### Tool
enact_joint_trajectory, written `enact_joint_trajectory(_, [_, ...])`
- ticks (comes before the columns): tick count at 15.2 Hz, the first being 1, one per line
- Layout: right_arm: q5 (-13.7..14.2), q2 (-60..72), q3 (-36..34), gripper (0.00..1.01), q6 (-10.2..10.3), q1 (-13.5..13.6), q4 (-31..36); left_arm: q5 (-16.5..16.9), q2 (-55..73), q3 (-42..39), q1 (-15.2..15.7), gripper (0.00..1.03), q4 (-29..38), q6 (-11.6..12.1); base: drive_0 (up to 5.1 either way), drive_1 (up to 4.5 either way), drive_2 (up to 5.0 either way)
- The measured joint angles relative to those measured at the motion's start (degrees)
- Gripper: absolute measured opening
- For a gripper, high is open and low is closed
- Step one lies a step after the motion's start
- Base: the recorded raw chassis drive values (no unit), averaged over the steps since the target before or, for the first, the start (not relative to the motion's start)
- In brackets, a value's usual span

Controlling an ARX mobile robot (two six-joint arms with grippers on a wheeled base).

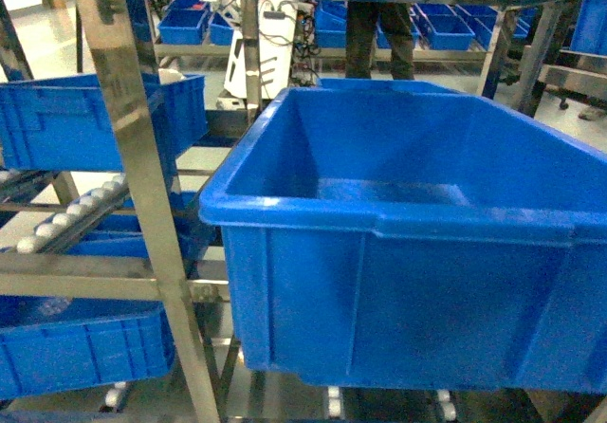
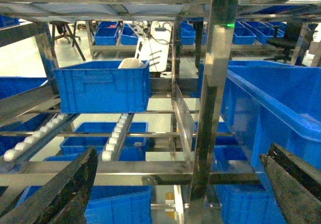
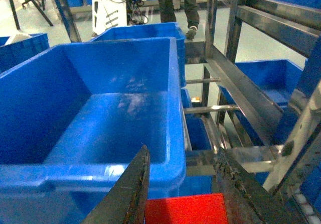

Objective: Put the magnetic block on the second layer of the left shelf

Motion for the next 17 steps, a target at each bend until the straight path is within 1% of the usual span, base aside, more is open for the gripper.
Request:
enact_joint_trajectory(1, [0.0,-0.02,-0.02,0.33,0.0,0.0,0.15,0.09,0.0,0.0,0.0,0.98,0.02,0.0,0.0,4.3,-4.3])
enact_joint_trajectory(7, [0.0,0.2,0.02,0.33,0.0,0.0,0.09,0.04,0.0,0.0,0.04,0.98,0.02,0.02,0.0,0.0,0.0])
enact_joint_trajectory(8, [-0.79,0.42,0.52,0.33,0.68,0.04,-1.51,0.04,0.0,0.0,0.04,0.98,0.02,0.0,0.0,0.0,0.0])
enact_joint_trajectory(9, [-1.27,2.64,2.03,0.33,3.23,0.98,-0.85,0.07,0.0,0.0,0.04,0.98,0.02,0.0,0.0,0.0,0.0])
enact_joint_trajectory(10, [-0.33,4.92,3.58,0.33,4.96,2.4,1.9,0.04,0.0,0.0,0.04,0.98,0.0,0.0,0.0,0.0,0.0])
enact_joint_trajectory(11, [0.96,8.55,6.23,0.33,6.45,5.03,5.77,0.07,0.0,0.0,0.04,0.98,0.02,0.0,0.0,0.0,0.0])
enact_joint_trajectory(13, [1.01,16.96,11.41,0.33,9.2,9.2,9.31,0.04,0.0,0.0,0.04,0.98,0.02,0.0,0.0,0.0,0.0])
enact_joint_trajectory(14, [-0.7,23.47,15.58,0.33,11.34,11.78,8.76,0.04,0.0,0.0,0.04,0.98,0.02,0.02,0.0,0.0,0.0])
enact_joint_trajectory(16, [-3.54,32.74,21.31,0.33,13.25,14.71,8.68,0.04,0.0,0.0,0.04,0.98,0.02,0.0,0.0,0.0,0.0])
enact_joint_trajectory(17, [-3.89,36.28,23.65,0.33,13.86,15.56,9.77,0.04,0.0,0.0,0.04,0.98,0.02,0.0,0.0,0.0,0.0])
